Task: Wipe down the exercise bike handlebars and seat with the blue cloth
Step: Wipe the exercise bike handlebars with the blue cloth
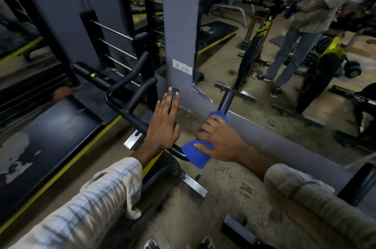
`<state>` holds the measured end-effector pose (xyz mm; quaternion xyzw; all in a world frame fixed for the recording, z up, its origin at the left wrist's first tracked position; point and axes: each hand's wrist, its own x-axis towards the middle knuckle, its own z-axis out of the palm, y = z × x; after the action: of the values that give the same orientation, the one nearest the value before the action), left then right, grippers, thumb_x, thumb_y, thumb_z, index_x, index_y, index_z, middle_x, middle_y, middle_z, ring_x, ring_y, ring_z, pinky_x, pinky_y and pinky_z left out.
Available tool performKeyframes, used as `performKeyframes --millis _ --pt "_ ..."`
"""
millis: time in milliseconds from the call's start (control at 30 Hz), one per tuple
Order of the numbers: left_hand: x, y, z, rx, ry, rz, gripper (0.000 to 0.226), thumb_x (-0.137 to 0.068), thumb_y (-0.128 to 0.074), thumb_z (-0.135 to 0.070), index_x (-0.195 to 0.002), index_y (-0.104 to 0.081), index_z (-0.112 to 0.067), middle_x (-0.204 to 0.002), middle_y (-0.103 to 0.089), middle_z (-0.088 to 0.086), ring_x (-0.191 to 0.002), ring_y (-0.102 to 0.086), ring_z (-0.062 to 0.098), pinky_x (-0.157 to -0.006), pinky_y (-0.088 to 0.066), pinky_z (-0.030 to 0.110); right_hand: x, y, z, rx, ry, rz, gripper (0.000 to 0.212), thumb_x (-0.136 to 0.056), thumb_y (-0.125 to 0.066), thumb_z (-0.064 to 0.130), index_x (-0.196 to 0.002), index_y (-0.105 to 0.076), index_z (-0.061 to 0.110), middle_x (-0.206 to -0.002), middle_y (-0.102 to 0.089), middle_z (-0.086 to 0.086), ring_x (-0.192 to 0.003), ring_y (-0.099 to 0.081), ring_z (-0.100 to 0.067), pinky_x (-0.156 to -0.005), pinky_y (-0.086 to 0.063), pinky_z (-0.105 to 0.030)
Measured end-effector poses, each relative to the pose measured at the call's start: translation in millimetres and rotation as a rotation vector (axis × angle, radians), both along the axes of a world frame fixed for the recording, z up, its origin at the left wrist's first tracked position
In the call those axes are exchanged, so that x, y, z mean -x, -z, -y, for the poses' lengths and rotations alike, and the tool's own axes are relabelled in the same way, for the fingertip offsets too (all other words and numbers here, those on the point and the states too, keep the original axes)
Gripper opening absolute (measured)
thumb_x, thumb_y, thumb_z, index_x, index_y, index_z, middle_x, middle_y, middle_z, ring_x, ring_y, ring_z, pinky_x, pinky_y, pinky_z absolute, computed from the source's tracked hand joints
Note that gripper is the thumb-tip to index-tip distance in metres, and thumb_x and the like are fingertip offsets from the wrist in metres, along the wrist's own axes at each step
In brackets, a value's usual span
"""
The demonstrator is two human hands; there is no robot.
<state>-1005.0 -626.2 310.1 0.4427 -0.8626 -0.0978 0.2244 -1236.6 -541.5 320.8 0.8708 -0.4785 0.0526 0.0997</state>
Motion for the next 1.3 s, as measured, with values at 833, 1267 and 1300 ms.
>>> performKeyframes --millis 833,1267,1300 --pt "4.7 -9.0 -6.1 0.066 -0.063 0.122 0.105 -0.09 -0.062 -0.032 -0.169 0.005 -0.014 -0.178 0.015 0.009 -0.166 0.003 0.028 -0.131 -0.014 0.06 24.7 0.5 32.6 0.137 -0.185 -0.032 0.039 -0.105 -0.041 0.042 -0.091 -0.069 0.019 -0.084 -0.065 -0.003 -0.081 -0.059 -0.026 -0.093 -0.045 -0.043" --pt "4.9 -14.5 28.6 0.203 0.065 0.214 0.098 -0.083 -0.058 -0.025 -0.167 -0.013 -0.001 -0.176 0.005 0.021 -0.165 0.005 0.039 -0.133 -0.015 0.053 -6.7 -14.8 24.9 -0.153 -0.052 -0.18 0.048 -0.102 -0.032 0.057 -0.089 -0.066 0.026 -0.084 -0.068 0.006 -0.084 -0.061 -0.018 -0.097 -0.045 -0.041" --pt "4.1 -14.7 29.6 0.196 0.069 0.213 0.099 -0.084 -0.059 -0.027 -0.167 -0.012 -0.002 -0.176 0.006 0.021 -0.164 0.005 0.039 -0.133 -0.015 0.052 -3.1 -20.1 29.6 -0.126 -0.065 -0.206 0.048 -0.102 -0.032 0.055 -0.088 -0.067 0.025 -0.084 -0.07 0.004 -0.083 -0.063 -0.02 -0.096 -0.047 -0.042"
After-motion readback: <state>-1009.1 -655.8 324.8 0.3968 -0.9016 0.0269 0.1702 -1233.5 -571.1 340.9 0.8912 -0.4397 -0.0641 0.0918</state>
